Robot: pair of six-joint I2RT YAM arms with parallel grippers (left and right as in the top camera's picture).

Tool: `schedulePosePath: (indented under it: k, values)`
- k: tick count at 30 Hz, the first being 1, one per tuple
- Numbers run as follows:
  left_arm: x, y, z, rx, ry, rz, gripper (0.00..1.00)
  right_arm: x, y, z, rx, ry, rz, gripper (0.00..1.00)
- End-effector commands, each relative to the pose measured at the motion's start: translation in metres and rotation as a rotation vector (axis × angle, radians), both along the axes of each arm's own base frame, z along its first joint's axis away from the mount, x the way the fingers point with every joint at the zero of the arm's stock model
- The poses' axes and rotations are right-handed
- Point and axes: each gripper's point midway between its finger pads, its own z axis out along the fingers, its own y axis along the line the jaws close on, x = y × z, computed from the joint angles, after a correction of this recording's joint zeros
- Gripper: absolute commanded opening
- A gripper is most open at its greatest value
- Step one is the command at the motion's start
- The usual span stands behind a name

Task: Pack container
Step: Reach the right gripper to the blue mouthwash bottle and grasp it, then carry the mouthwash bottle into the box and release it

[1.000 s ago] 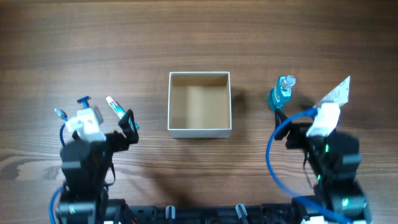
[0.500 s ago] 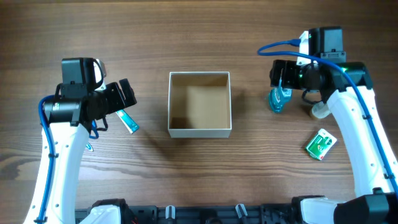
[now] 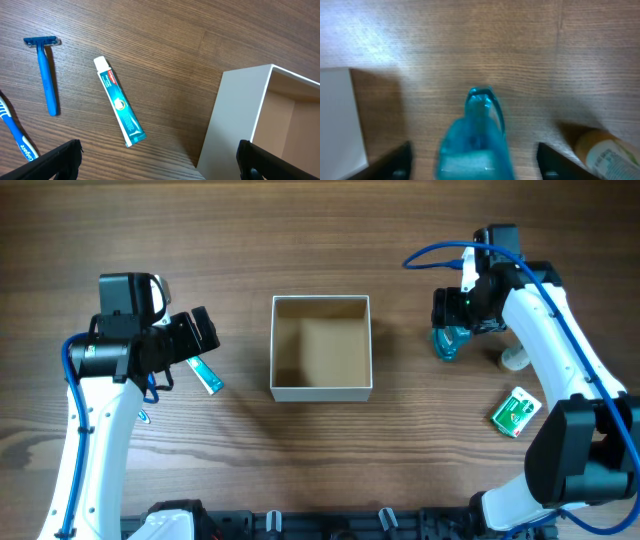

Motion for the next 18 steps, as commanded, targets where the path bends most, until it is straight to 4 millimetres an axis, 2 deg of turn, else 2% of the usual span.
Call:
schedulePosePath:
  k: [1, 4, 6, 10, 11, 12, 13, 15, 16, 18]
  values:
    - [0.004, 0.001, 0.008, 0.007, -0.023, 0.010, 1.00, -0.005, 0.003, -0.010, 0.018, 0.037, 0.003, 0.52]
    - [0.005, 0.001, 0.008, 0.008, -0.025, 0.010, 1.00, -0.006, 0.003, -0.010, 0.018, 0.041, 0.003, 0.42]
    - [0.005, 0.001, 0.008, 0.007, -0.024, 0.010, 1.00, -0.006, 0.003, -0.010, 0.018, 0.041, 0.003, 0.40]
    - [0.005, 0.001, 0.008, 0.008, -0.024, 0.010, 1.00, -0.009, 0.003, -0.010, 0.018, 0.051, 0.000, 0.16]
    - [0.005, 0.001, 0.008, 0.008, -0.024, 0.010, 1.00, -0.009, 0.004, -0.008, 0.021, 0.048, -0.005, 0.06]
    - [0.005, 0.001, 0.008, 0.008, -0.024, 0.010, 1.00, -0.010, 0.007, -0.001, 0.043, 0.039, 0.001, 0.04]
    - [0.005, 0.001, 0.008, 0.008, -0.024, 0.010, 1.00, -0.009, 0.013, 0.012, 0.070, 0.019, 0.010, 0.04]
    - [0.005, 0.001, 0.008, 0.008, -0.025, 0.010, 1.00, -0.005, 0.033, 0.060, 0.116, -0.083, 0.063, 0.04]
    - [0.005, 0.001, 0.009, 0.008, -0.028, 0.011, 1.00, -0.004, 0.060, 0.116, 0.127, -0.211, 0.131, 0.04]
    - [0.005, 0.001, 0.009, 0.008, -0.028, 0.011, 1.00, -0.005, 0.087, 0.152, 0.126, -0.297, 0.164, 0.04]
